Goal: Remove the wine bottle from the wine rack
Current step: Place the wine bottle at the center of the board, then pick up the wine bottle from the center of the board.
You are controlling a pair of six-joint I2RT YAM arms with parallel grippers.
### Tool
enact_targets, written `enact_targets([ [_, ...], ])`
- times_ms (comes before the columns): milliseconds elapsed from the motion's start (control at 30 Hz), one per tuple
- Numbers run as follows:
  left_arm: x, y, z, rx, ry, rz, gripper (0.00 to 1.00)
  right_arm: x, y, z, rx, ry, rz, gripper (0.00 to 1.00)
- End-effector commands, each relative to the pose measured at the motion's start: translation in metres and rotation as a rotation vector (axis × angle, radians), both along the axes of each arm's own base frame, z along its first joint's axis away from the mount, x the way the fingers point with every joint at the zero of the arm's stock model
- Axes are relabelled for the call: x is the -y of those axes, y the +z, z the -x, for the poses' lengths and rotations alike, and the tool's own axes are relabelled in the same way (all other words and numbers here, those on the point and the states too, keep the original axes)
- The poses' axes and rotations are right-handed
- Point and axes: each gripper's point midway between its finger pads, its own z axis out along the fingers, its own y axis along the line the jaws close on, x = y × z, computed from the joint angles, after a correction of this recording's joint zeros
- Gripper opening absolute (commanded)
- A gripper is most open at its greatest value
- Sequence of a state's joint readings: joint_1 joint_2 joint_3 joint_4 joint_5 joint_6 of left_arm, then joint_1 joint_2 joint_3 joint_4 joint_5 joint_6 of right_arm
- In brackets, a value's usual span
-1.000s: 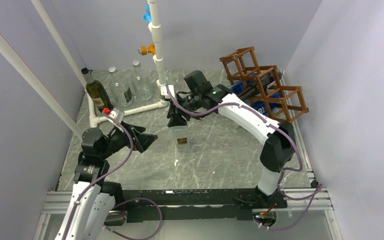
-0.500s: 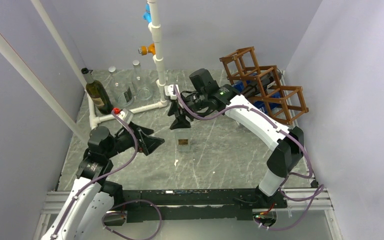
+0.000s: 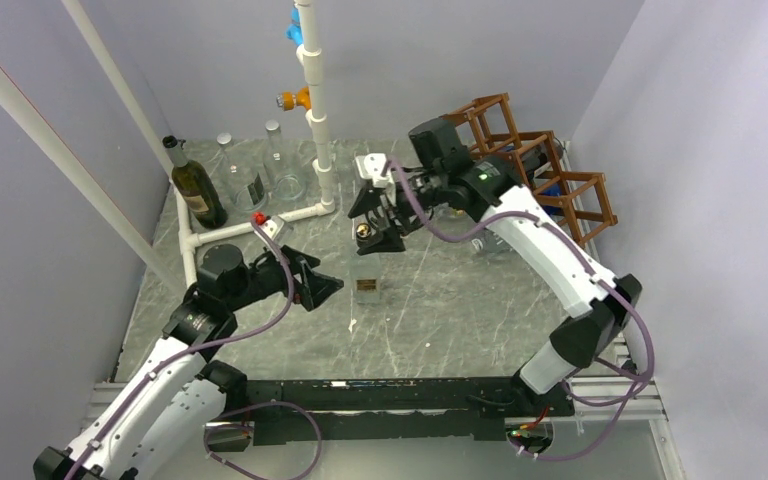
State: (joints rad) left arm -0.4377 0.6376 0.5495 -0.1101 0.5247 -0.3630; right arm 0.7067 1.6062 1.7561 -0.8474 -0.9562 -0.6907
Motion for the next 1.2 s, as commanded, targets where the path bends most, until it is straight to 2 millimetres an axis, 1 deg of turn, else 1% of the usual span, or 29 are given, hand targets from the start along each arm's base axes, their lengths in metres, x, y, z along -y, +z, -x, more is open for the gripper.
enact_targets([
  [0, 0.005, 0.034, -0.01, 0.132, 0.016, -0.003, 0.99, 0.025, 0.044, 0.021, 0.072, 0.065, -0.093, 0.74],
  [67, 0.008, 0.036, -0.011, 0.139, 0.013, -0.012, 0.99, 0.033, 0.048, 0.02, 0.07, 0.061, -0.111, 0.74],
  [167, 0.014, 0.039, -0.012, 0.158, 0.001, -0.029, 1.0, 0.043, 0.051, 0.013, 0.067, 0.034, -0.128, 0.74],
  [233, 0.017, 0.044, -0.013, 0.187, -0.004, -0.043, 1.0, 0.052, 0.05, 0.008, 0.054, 0.01, -0.138, 0.74],
  [300, 0.021, 0.05, -0.015, 0.226, -0.006, -0.069, 0.99, 0.066, 0.045, 0.001, 0.038, -0.026, -0.149, 0.74],
  [400, 0.026, 0.058, -0.02, 0.27, -0.004, -0.094, 1.0, 0.081, 0.034, -0.005, 0.016, -0.075, -0.15, 0.74],
  [533, 0.032, 0.067, -0.028, 0.284, 0.021, -0.117, 0.99, 0.103, 0.016, -0.012, -0.008, -0.14, -0.15, 0.75],
  [633, 0.035, 0.071, -0.037, 0.263, 0.08, -0.133, 0.99, 0.121, -0.004, -0.019, -0.042, -0.201, -0.154, 0.75],
  [667, 0.037, 0.072, -0.038, 0.256, 0.092, -0.141, 0.99, 0.126, -0.012, -0.019, -0.06, -0.217, -0.157, 0.75],
  [700, 0.039, 0.075, -0.039, 0.253, 0.105, -0.146, 1.0, 0.131, -0.023, -0.018, -0.088, -0.23, -0.157, 0.76],
  [800, 0.046, 0.076, -0.039, 0.24, 0.124, -0.172, 0.99, 0.143, -0.041, -0.013, -0.122, -0.251, -0.18, 0.78],
  [833, 0.049, 0.078, -0.038, 0.239, 0.127, -0.177, 1.0, 0.147, -0.045, -0.012, -0.129, -0.261, -0.188, 0.78],
  [933, 0.047, 0.08, -0.047, 0.207, 0.227, -0.199, 1.0, 0.156, -0.05, -0.014, -0.151, -0.287, -0.22, 0.79],
  [1033, 0.047, 0.076, -0.057, 0.125, 0.322, -0.245, 1.0, 0.163, -0.053, -0.018, -0.156, -0.31, -0.233, 0.79],
  [1100, 0.05, 0.072, -0.058, 0.075, 0.364, -0.276, 1.0, 0.166, -0.055, -0.019, -0.158, -0.321, -0.234, 0.79],
  [1167, 0.053, 0.072, -0.06, 0.051, 0.405, -0.296, 1.0, 0.168, -0.057, -0.02, -0.163, -0.327, -0.242, 0.8],
])
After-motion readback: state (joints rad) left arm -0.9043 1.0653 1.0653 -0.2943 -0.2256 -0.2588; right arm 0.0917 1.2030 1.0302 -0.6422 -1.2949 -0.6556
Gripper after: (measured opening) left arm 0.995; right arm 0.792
